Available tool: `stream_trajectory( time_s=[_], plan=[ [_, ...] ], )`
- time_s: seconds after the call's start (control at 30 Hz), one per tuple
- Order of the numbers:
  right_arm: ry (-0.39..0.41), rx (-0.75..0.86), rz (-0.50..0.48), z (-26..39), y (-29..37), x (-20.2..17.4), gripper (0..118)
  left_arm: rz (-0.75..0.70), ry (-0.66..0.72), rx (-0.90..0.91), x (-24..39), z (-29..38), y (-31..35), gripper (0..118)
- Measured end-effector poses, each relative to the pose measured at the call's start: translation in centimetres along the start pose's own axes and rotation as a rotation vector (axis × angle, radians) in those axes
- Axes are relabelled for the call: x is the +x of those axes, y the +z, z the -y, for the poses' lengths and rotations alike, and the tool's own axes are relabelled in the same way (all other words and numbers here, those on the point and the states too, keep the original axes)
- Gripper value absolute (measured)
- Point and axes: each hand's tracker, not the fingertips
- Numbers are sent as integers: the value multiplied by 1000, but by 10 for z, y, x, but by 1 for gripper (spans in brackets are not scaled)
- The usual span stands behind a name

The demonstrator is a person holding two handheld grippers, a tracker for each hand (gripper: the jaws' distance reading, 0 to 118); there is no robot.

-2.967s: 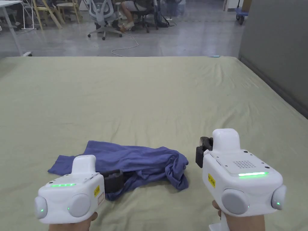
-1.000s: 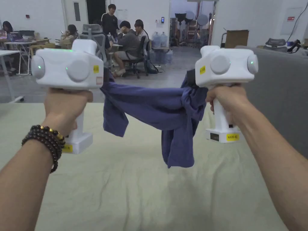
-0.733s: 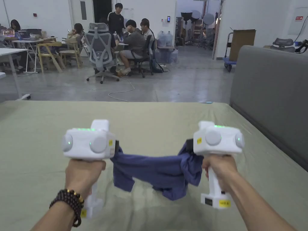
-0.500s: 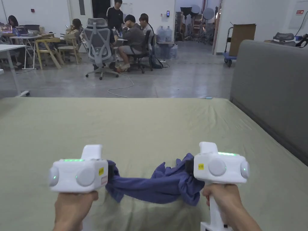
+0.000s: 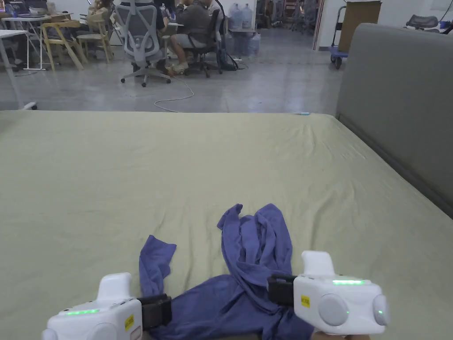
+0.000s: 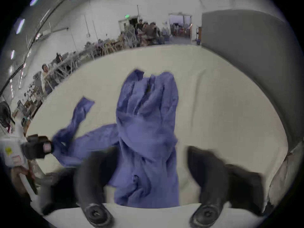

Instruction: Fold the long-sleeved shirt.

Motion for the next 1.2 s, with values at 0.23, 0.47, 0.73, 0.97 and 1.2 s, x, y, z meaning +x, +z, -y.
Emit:
stream_trajectory(
  time_s=[0.23,0.47,0.73,0.97,1.2],
  plan=[
    [27,83,8,-11,53,9,0,67,-16,163,20,-4,61,0],
    [-13,-36,6,3,45,10,77,89,-40,150,38,-16,62,0],
    [12,-181,37,40,-5,9,68,122,-83,126,53,-42,43,0],
    [-33,-257,-18,41,-38,9,36,181,-125,71,83,-97,-32,8],
    [-31,-245,-22,53,-43,7,8,177,-195,-82,143,-155,-164,116]
  ],
)
